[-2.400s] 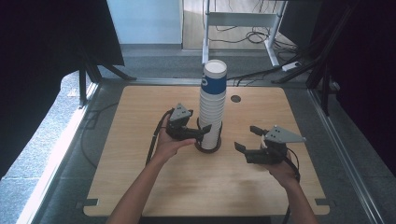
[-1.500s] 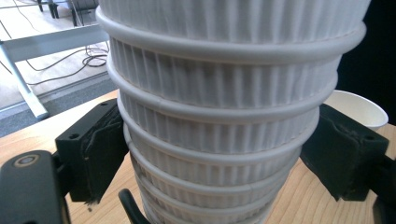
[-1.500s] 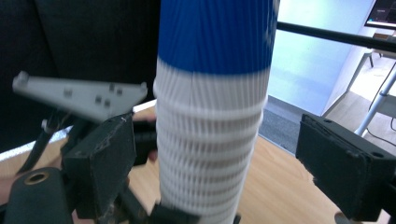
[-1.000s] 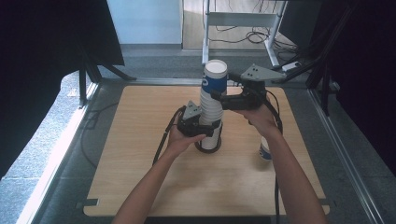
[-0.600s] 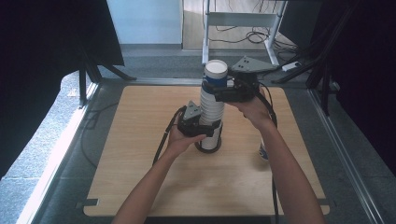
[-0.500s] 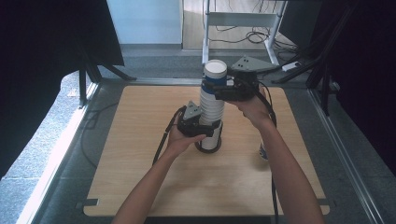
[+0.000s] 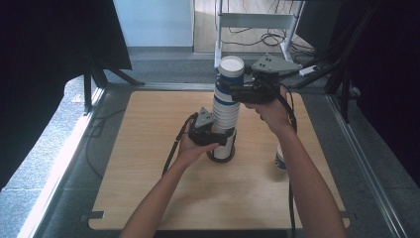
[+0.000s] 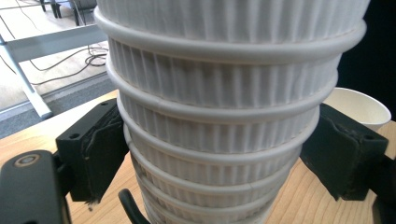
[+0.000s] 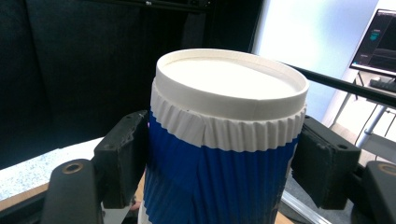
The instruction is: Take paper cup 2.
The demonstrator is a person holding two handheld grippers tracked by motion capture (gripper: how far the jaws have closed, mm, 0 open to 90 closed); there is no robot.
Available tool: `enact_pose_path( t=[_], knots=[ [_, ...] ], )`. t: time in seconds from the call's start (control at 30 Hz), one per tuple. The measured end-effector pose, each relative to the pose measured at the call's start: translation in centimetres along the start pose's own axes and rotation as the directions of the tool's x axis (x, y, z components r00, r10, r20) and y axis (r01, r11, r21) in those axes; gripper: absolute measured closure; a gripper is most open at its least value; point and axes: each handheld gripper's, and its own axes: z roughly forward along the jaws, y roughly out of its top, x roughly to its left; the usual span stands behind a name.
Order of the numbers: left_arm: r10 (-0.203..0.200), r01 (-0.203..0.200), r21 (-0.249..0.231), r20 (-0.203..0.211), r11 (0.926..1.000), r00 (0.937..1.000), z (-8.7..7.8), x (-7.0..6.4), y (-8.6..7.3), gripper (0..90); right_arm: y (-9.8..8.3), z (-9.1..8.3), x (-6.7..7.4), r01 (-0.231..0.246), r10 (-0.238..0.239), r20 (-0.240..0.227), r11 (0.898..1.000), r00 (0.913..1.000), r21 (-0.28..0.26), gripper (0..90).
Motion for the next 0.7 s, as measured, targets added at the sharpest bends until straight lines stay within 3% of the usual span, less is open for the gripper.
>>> enact_pose_path(
  t=[0.37, 0.5, 0.7],
  knots=[
    [-0.002, 0.002, 0.002, -0.003, 1.0, 1.0, 0.0, 0.1, 0.0, 12.9, -0.6, 0.8, -0.2, -0.021, 0.022, -0.023, 0.999, 0.9995, 0.037, 25.8],
    [-0.001, 0.001, 0.001, -0.003, 1.0, 1.0, 0.0, 0.2, 0.0, 12.9, -0.7, 0.7, -0.2, -0.021, 0.022, -0.024, 1.0, 0.9995, 0.022, 26.1],
    [-0.004, 0.004, 0.003, -0.002, 1.0, 1.0, 0.0, 0.1, 0.0, 12.9, 0.4, -0.4, -0.3, -0.02, 0.02, -0.011, 0.999, 0.9997, -0.046, 26.5]
  ],
)
